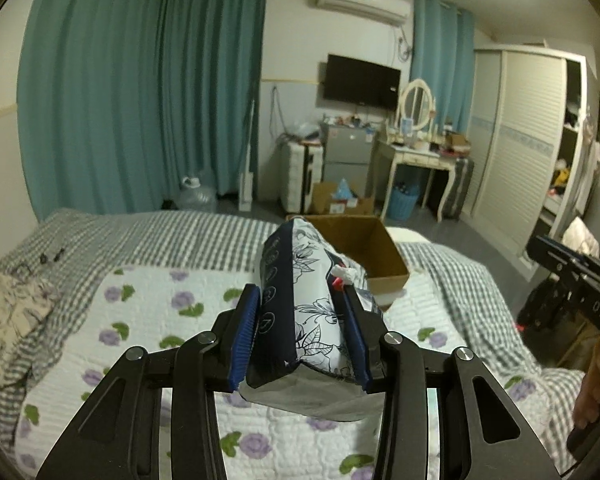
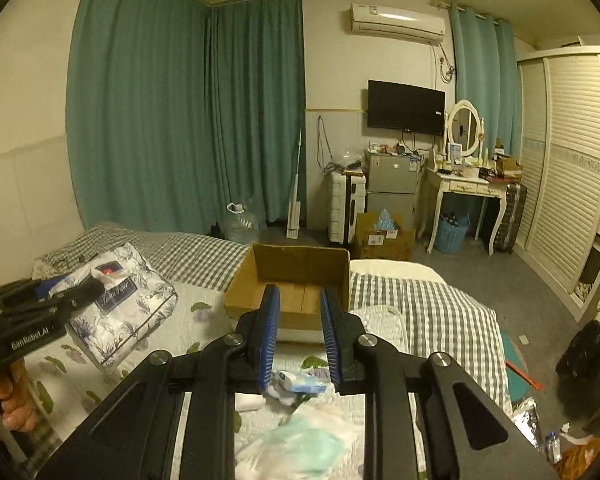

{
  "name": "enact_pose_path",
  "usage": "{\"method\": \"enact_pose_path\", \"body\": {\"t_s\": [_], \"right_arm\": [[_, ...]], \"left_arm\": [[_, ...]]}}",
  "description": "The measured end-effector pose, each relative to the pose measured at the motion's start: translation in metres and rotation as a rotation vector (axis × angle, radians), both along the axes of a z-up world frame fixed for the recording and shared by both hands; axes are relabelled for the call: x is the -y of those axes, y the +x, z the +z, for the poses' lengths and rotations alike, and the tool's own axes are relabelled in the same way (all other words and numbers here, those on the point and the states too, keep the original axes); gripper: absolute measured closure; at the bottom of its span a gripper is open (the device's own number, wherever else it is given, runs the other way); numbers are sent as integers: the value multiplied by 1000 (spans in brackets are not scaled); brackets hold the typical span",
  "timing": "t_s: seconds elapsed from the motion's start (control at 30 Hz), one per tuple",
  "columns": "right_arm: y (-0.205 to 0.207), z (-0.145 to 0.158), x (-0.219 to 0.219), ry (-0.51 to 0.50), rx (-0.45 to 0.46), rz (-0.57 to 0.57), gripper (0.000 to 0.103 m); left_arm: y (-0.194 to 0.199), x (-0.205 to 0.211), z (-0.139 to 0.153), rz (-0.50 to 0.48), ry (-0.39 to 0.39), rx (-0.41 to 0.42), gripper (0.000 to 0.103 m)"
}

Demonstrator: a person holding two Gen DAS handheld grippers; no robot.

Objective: Organize soft objects
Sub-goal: 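Carry tissue pack and COTTON bag into the cardboard box with both grippers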

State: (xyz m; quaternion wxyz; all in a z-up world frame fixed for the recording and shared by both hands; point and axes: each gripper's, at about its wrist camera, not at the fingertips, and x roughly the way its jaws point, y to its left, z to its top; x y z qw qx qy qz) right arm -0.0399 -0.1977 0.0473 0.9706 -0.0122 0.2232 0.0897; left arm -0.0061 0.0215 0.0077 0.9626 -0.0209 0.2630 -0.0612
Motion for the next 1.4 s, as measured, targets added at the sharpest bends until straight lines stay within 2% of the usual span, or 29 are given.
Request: {"method": "enact_pose_path", "body": {"t_s": [0.1, 0.2, 0.23, 0.3, 0.33, 0.5, 0.63, 0.67, 0.7, 0.73, 0.77, 0.8, 0.87, 0.97, 1.1, 1.27, 1.4], "right_arm": [[16, -18, 1, -7, -96, 31, 82], [30, -59, -4, -16, -238, 54, 80], [36, -78, -8, -24, -299, 59, 74], [42, -111, -13, -52, -385, 43, 36], [44, -125, -14, -59, -417, 33, 31], [61, -194, -5, -48, -648, -55, 29], [71, -240, 11, 61, -803, -31, 29], [72, -247, 13, 86, -818, -16, 29], [73, -253, 14, 112, -825, 5, 44], [75, -253, 14, 106, -822, 15, 65], [76, -253, 12, 98, -815, 25, 81], [74, -248, 9, 82, -790, 45, 83], [72, -237, 2, 59, -750, 70, 85], [70, -209, 1, 15, -656, 51, 85], [80, -164, 7, 18, -538, 37, 85], [108, -109, 20, 20, -377, 14, 85], [143, -87, 23, 6, -302, -6, 85]], "left_arm": [[0, 0, 0, -16, -14, 14, 64], [2, 0, -5, -15, -9, 18, 64], [4, 0, -7, -18, -13, 13, 64], [6, 1, -10, -24, -16, -2, 64], [6, 3, -10, -24, -14, -4, 64], [14, 9, -19, -28, 12, -19, 64], [21, 11, -23, -32, 12, -32, 64], [24, 11, -24, -30, 11, -34, 64], [27, 11, -25, -30, 7, -36, 64], [30, 11, -26, -30, 4, -39, 64], [33, 13, -25, -29, 2, -40, 64], [35, 13, -25, -28, 1, -40, 64], [42, 14, -26, -28, 0, -39, 64], [52, 17, -25, -29, -6, -34, 64], [68, 22, -23, -30, -12, -18, 64], [93, 26, -20, -31, -21, -4, 64], [122, 31, -21, -25, -26, -1, 64]]}}
